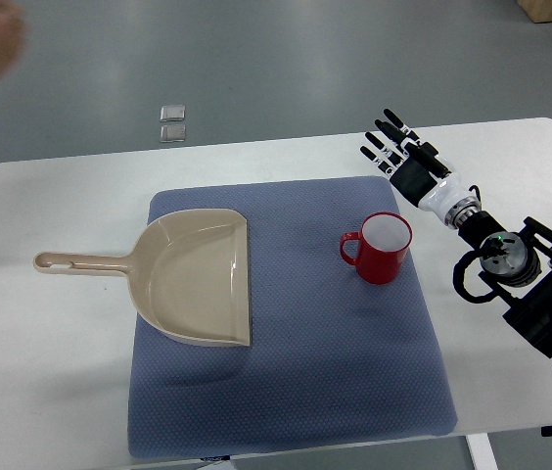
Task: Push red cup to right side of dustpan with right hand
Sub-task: 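Lower the right hand from its raised pose toward the mat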
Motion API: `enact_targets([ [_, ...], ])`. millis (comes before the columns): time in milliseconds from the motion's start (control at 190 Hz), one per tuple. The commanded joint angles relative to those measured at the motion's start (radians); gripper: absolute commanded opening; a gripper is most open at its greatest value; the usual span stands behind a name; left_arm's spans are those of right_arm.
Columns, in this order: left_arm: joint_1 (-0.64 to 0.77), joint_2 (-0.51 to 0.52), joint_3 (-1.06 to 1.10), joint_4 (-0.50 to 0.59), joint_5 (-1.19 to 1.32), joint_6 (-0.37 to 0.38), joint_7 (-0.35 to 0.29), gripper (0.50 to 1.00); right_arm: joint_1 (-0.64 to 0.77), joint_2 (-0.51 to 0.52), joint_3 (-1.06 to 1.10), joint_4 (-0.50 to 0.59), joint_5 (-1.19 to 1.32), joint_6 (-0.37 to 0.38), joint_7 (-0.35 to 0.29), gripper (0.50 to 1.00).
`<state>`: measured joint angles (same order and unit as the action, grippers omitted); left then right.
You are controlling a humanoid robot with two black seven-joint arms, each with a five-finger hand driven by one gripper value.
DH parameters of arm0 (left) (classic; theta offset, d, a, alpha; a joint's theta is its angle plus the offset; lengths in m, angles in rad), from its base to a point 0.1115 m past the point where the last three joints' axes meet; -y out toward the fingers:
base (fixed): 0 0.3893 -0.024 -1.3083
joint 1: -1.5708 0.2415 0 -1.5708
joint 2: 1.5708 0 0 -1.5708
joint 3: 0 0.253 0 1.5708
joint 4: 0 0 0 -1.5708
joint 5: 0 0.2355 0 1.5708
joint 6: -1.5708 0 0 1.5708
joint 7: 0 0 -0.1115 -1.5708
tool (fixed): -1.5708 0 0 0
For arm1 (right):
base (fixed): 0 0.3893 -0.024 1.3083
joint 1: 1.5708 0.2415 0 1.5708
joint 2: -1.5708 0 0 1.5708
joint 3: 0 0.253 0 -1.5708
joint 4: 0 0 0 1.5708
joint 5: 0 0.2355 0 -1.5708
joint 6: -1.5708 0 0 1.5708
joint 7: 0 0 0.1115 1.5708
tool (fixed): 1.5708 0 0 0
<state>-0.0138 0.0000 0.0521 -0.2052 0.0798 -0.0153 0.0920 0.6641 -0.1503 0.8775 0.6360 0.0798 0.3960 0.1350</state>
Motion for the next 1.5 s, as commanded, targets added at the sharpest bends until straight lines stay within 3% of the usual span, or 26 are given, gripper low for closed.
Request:
enact_targets([
  [0, 0.000, 0.000, 0.000, 0.000, 0.000, 0.000, 0.000, 1.000, 0.002, -0.002, -0.002, 0.001, 0.000, 0.004, 0.000, 0.936],
  [337, 0.000, 0.000, 0.000, 0.001, 0.000, 0.000, 0.000, 1.000, 0.002, -0.005, -0.008, 0.001, -0.006, 0.027, -0.003, 0.938],
  [490, 0.000, 0.000, 0.002, 0.001, 0.000, 0.000, 0.000, 1.000, 0.008, -0.028, -0.008, 0.001, -0.078, 0.093, -0.005, 0.938],
  [643, 0.000, 0.000, 0.002, 0.000, 0.000, 0.000, 0.000, 1.000, 0.008, -0.094, -0.008, 0.002, -0.238, 0.213, -0.002, 0.936],
  [770, 0.000, 0.000, 0.002, 0.000, 0.000, -0.002, 0.000, 1.000, 0.005, -0.167, -0.005, 0.005, -0.390, 0.215, 0.008, 0.936],
  [1007, 0.000, 0.000, 0.002, -0.002, 0.000, -0.002, 0.002, 1.000, -0.014, -0.324, -0.003, 0.016, -0.630, 0.215, 0.155, 0.936],
  [1239, 0.000, 0.000, 0.003, -0.002, 0.000, -0.002, 0.002, 1.000, -0.075, -0.396, -0.006, 0.053, -0.841, 0.215, 0.475, 0.936],
  [1497, 0.000, 0.000, 0.003, -0.002, 0.000, -0.002, 0.005, 1.000, -0.167, -0.370, -0.012, 0.057, -1.061, 0.215, 0.476, 0.938],
])
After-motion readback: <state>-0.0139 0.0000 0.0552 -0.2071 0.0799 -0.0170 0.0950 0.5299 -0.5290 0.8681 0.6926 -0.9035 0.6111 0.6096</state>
